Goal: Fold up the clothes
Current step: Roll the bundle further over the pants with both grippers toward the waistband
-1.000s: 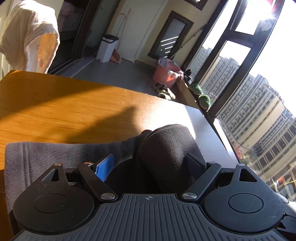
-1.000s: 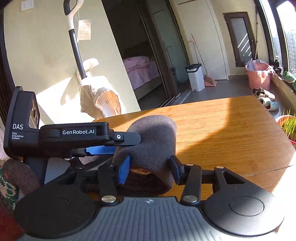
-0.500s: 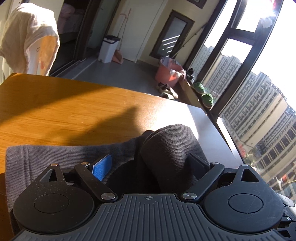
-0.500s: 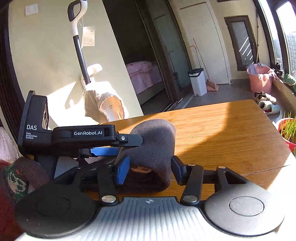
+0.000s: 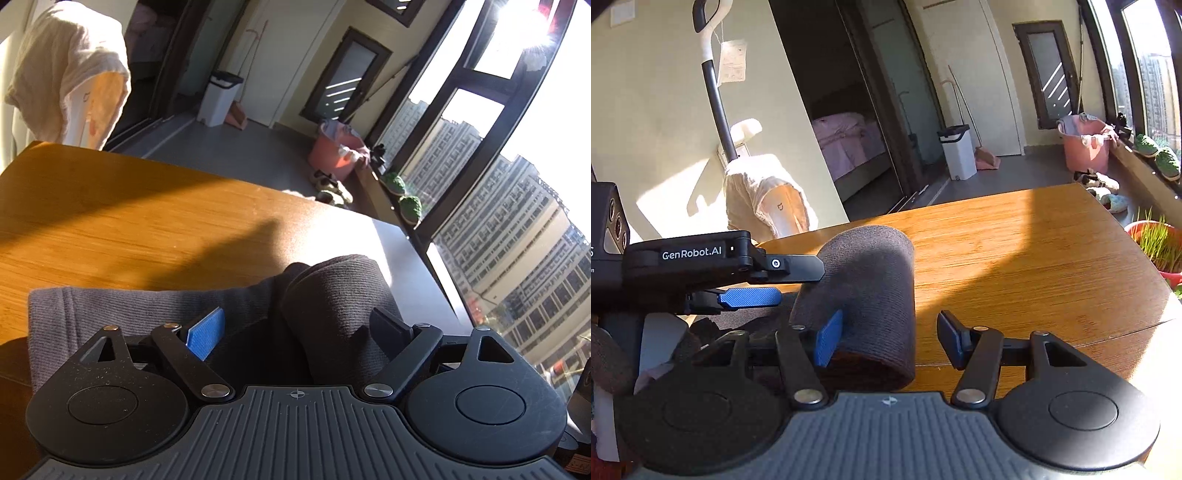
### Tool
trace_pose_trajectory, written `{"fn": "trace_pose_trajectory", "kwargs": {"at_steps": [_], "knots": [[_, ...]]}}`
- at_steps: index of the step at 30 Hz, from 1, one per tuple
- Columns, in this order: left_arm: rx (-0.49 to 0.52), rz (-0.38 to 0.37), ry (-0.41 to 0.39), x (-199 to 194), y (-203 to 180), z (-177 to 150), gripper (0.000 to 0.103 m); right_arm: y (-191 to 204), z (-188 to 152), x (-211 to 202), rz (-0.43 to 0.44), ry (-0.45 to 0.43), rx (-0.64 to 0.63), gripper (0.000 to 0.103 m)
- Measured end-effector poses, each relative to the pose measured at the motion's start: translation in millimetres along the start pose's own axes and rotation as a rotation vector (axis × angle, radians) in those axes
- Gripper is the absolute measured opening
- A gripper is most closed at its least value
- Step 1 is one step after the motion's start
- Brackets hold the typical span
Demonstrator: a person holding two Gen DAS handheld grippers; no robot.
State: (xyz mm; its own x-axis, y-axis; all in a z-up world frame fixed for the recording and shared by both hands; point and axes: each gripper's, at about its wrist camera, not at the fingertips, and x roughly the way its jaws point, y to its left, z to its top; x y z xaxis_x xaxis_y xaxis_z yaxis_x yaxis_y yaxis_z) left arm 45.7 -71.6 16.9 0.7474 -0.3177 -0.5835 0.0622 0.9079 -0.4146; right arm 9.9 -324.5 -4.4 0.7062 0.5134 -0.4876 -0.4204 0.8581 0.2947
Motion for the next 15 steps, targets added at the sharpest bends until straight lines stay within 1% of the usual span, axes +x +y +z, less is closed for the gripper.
{"fn": "trace_pose_trajectory", "kwargs": {"at_steps": [3,6,9,11,12,13,14,15], "knots": [[0.009,0.020,0.008,6,1,0,0.092,-3,1,-7,0.052,-0.011,0.027,0.056],[-0.002,0.012,0.010,9,3,-2,0.092,-10,2,-6,0.113,-0.007,0.098,0.058],[-0.009,0.005,0.011,11,6,-3,0.094,-13,1,10,0.116,0.020,0.156,0.063],[-0.016,0.005,0.013,11,8,-2,0.094,-16,0,17,0.131,0.036,0.181,0.065],[-0.015,0.006,0.012,11,8,-2,0.094,-16,-1,17,0.139,0.036,0.177,0.063],[-0.015,0.007,0.012,11,8,-3,0.094,-15,-1,15,0.143,0.031,0.163,0.055],[-0.015,0.006,0.013,11,8,-3,0.094,-14,-1,13,0.147,0.026,0.149,0.049],[-0.018,0.006,0.016,10,8,-3,0.094,-14,-1,10,0.149,0.023,0.143,0.040]]}}
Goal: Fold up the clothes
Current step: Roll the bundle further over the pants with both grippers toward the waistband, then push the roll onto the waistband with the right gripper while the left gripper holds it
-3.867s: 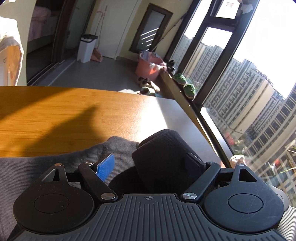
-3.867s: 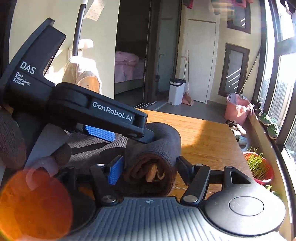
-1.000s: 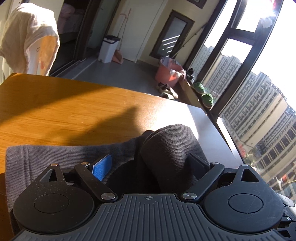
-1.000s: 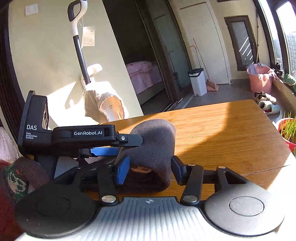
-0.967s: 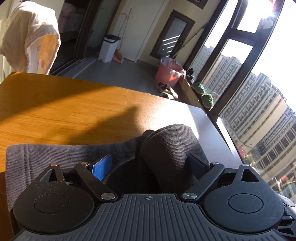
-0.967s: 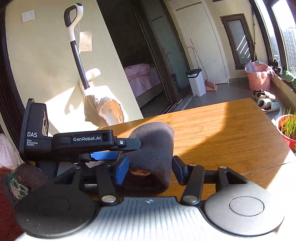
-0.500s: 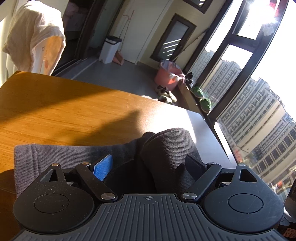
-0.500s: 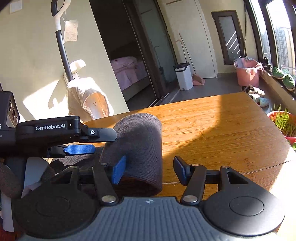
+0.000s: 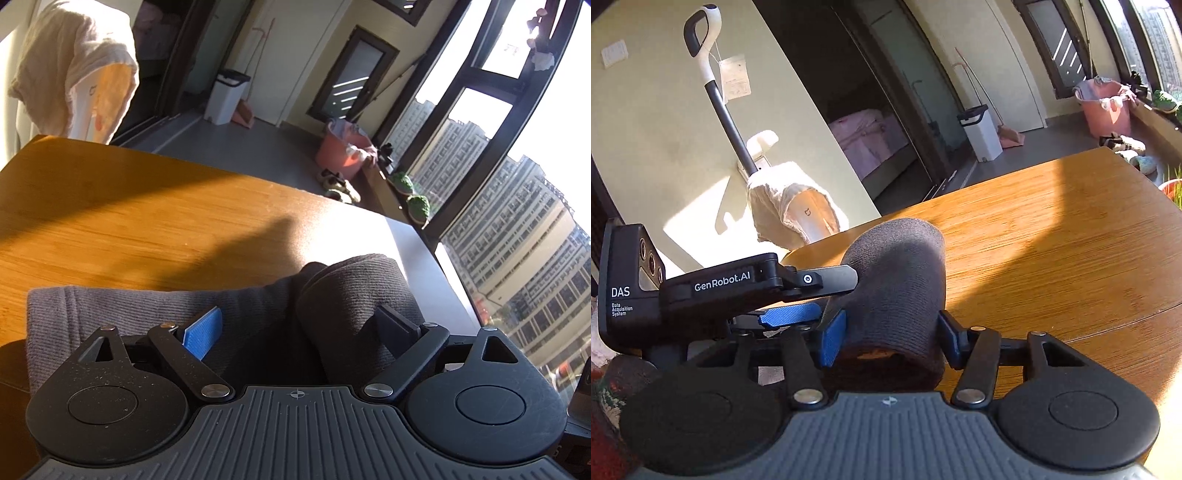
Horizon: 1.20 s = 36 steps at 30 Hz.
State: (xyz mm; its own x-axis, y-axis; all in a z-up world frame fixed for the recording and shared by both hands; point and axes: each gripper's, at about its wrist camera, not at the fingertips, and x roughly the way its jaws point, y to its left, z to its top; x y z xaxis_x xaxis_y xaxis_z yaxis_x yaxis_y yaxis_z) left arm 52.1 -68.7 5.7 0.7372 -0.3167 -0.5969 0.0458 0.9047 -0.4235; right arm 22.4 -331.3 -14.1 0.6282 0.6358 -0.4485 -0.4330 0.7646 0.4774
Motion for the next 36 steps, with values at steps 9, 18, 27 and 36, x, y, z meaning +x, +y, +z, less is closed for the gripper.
{"fn": "trace_pose_trajectory", "kwargs": {"at_steps": [9,18,27,36], "knots": [[0.039,-0.055,0.011,-9,-19,-2,0.094,-12,11,-40,-0.045,-0.009,0.008,0.027],[0.064,-0.089,0.001,-12,-38,-2,0.094,42,-9,-28,-0.269,-0.036,-0.432,0.030],[0.147,0.013,-0.019,1,-53,-1,0.096,59,-14,-25,-0.222,-0.066,-0.512,0.044],[0.154,0.022,-0.008,8,-43,-7,0.096,8,-2,-24,-0.086,-0.043,-0.161,0.062]]}}
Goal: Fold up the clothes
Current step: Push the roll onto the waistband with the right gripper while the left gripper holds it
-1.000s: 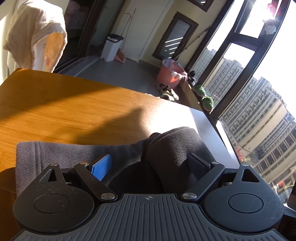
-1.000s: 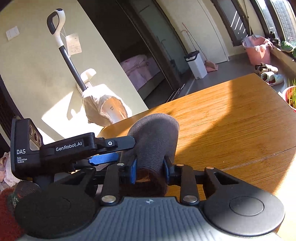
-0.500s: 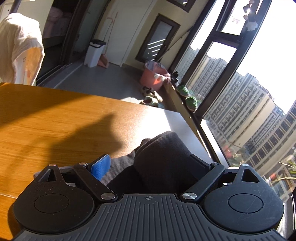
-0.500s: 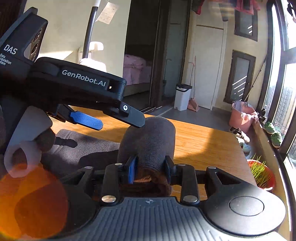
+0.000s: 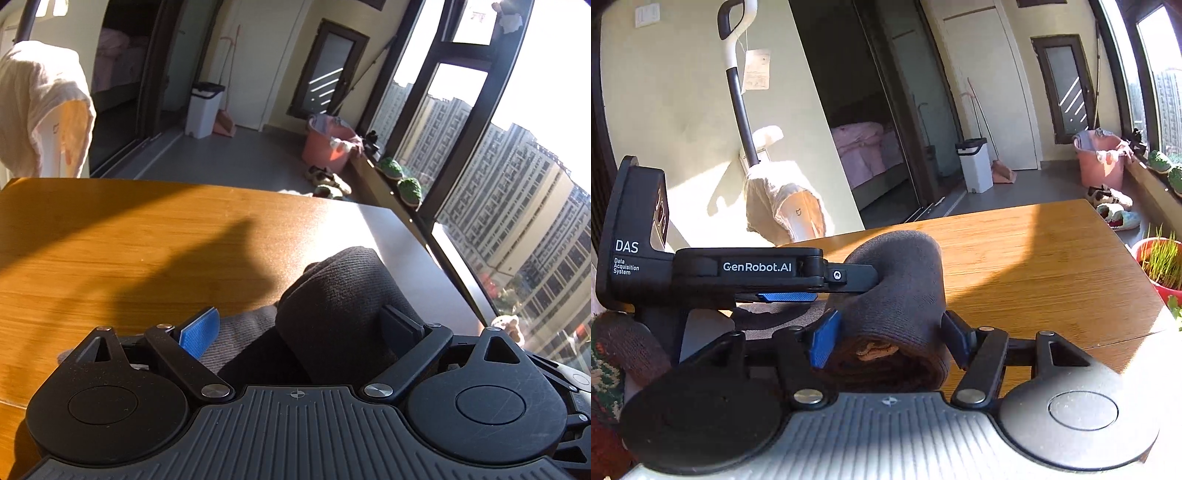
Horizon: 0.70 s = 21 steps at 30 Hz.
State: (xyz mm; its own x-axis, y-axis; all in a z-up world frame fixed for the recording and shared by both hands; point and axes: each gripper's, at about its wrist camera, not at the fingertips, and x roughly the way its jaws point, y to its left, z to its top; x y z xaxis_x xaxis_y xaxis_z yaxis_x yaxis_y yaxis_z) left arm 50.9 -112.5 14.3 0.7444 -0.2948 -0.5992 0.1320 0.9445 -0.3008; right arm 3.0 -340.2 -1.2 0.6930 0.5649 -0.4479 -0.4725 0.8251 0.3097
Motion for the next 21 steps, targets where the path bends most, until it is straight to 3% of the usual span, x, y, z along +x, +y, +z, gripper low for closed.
{"fn": "trace_pose_trajectory", "kwargs": {"at_steps": [3,6,11,13,17,21], "knots": [[0.004,0.004,0.000,-2,0,-1,0.096,14,-3,2,-0.046,-0.004,-0.100,0.051],[-0.007,0.011,-0.016,-10,2,2,0.096,42,-10,2,-0.126,-0.017,-0.288,0.048],[-0.024,-0.016,-0.085,-36,2,10,0.094,76,-21,8,-0.197,-0.034,-0.486,0.048],[-0.013,-0.019,-0.080,-36,1,10,0.095,87,-25,10,-0.211,-0.042,-0.543,0.056],[0.023,0.028,-0.022,-18,7,-2,0.096,74,-18,7,-0.108,-0.025,-0.427,0.066],[-0.014,-0.002,-0.018,-15,24,-9,0.098,34,-2,-6,0.027,-0.040,-0.122,0.078]]}}
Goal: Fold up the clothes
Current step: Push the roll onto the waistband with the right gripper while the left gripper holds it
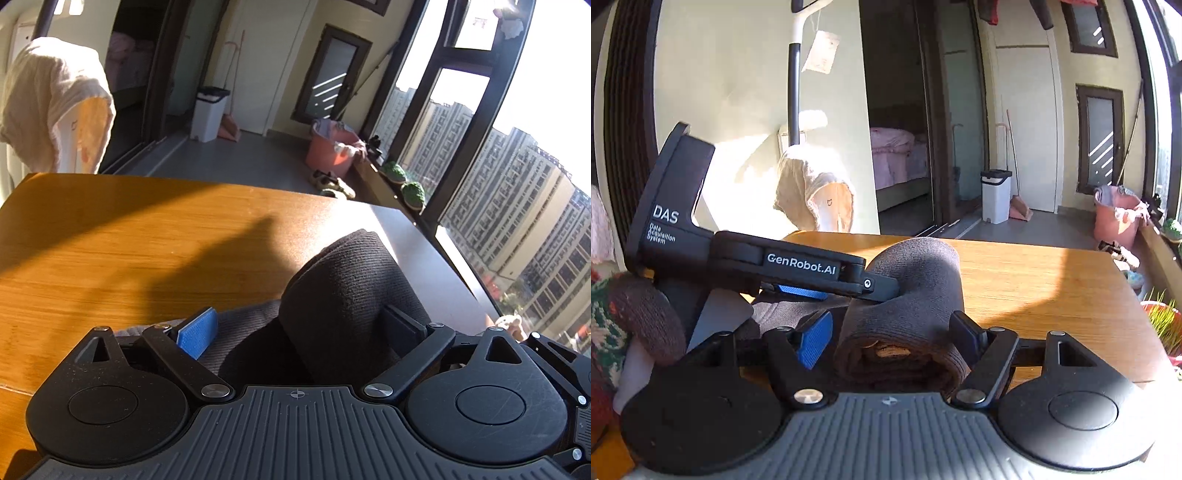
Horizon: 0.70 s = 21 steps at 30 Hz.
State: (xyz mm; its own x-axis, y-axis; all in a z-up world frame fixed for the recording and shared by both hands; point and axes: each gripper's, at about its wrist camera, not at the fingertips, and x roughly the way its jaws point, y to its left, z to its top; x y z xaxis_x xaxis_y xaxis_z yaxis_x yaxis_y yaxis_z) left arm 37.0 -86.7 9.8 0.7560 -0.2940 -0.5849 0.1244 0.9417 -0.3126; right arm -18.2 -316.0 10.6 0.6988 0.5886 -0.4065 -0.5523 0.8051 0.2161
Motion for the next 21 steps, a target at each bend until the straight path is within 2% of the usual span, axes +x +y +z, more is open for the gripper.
{"fn": "trace_pose_trajectory", "kwargs": {"at_steps": [2,5,7,9,10,13,17,19,21], "knots": [[-0.012,-0.004,0.000,-1,6,1,0.099,-21,2,2,0.033,0.002,0.137,0.080],[-0.059,-0.024,0.009,-1,15,1,0.099,-27,-5,18,0.032,0.030,0.181,0.080],[-0.061,-0.024,0.009,0,15,1,0.099,-23,-8,24,0.030,0.048,0.175,0.069],[-0.060,-0.015,0.006,-2,13,1,0.099,-12,-7,23,-0.019,0.043,0.085,0.059],[-0.067,-0.008,0.002,-4,14,3,0.099,-4,-5,21,-0.042,0.043,0.029,0.058],[-0.095,-0.001,-0.031,-19,18,13,0.096,28,-4,19,-0.107,0.044,-0.152,0.058],[-0.061,-0.002,-0.074,-40,14,26,0.097,70,-14,24,-0.172,0.019,-0.401,0.061],[-0.020,0.014,-0.060,-39,9,25,0.097,77,-17,24,-0.161,0.014,-0.433,0.068],[0.021,0.059,-0.037,-32,7,19,0.098,71,-14,21,-0.120,0.014,-0.378,0.073]]}}
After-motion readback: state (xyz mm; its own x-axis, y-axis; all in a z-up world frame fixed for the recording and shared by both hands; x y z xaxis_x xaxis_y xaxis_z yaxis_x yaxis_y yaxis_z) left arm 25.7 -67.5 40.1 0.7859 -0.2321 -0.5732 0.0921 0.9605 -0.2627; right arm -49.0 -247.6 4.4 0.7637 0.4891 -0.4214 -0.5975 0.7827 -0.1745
